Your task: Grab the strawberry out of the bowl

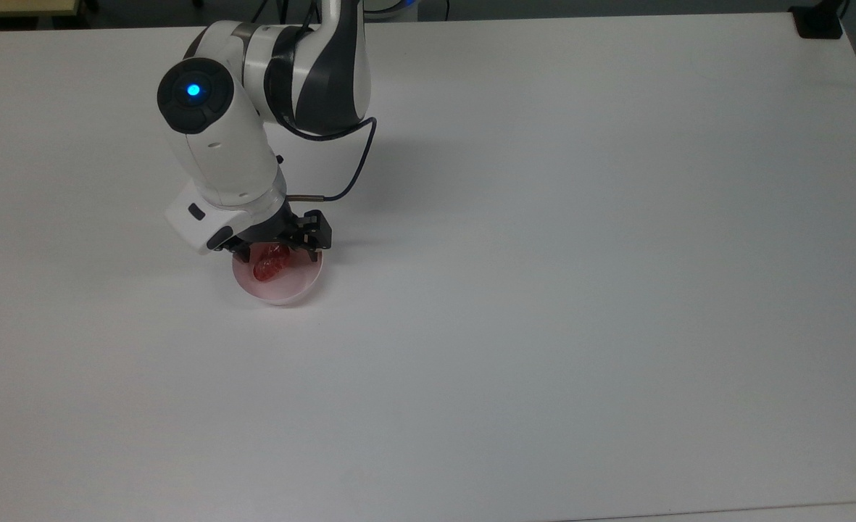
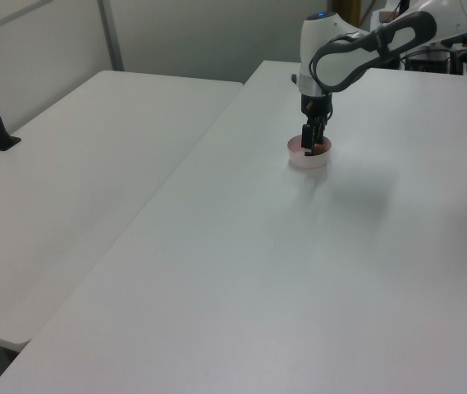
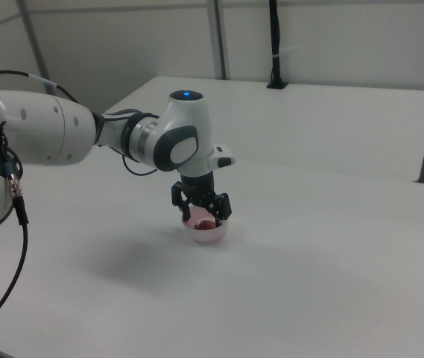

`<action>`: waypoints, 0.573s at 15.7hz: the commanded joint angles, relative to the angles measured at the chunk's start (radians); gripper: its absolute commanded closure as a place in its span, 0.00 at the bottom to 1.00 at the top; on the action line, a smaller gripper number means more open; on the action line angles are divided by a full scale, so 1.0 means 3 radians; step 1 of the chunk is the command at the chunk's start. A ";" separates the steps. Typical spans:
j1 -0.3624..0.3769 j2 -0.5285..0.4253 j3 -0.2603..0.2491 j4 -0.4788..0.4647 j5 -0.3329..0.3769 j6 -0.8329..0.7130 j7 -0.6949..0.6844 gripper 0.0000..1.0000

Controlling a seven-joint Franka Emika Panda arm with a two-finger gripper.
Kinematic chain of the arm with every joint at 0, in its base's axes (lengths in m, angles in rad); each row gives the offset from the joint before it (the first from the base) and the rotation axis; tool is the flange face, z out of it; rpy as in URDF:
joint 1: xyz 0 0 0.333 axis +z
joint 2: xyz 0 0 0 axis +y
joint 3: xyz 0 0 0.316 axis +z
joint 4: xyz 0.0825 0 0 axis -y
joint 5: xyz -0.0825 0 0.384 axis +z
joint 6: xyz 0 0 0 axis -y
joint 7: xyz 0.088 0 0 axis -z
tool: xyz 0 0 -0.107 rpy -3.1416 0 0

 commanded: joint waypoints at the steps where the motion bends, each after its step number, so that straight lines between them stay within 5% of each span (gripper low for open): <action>1: 0.0035 -0.0099 -0.0028 -0.0078 -0.0076 -0.0092 0.0080 0.15; 6: 0.0035 -0.0079 -0.0028 -0.0078 -0.0132 -0.0072 0.0014 0.54; 9: 0.0035 -0.0079 -0.0028 -0.0073 -0.0127 -0.0072 -0.0022 0.63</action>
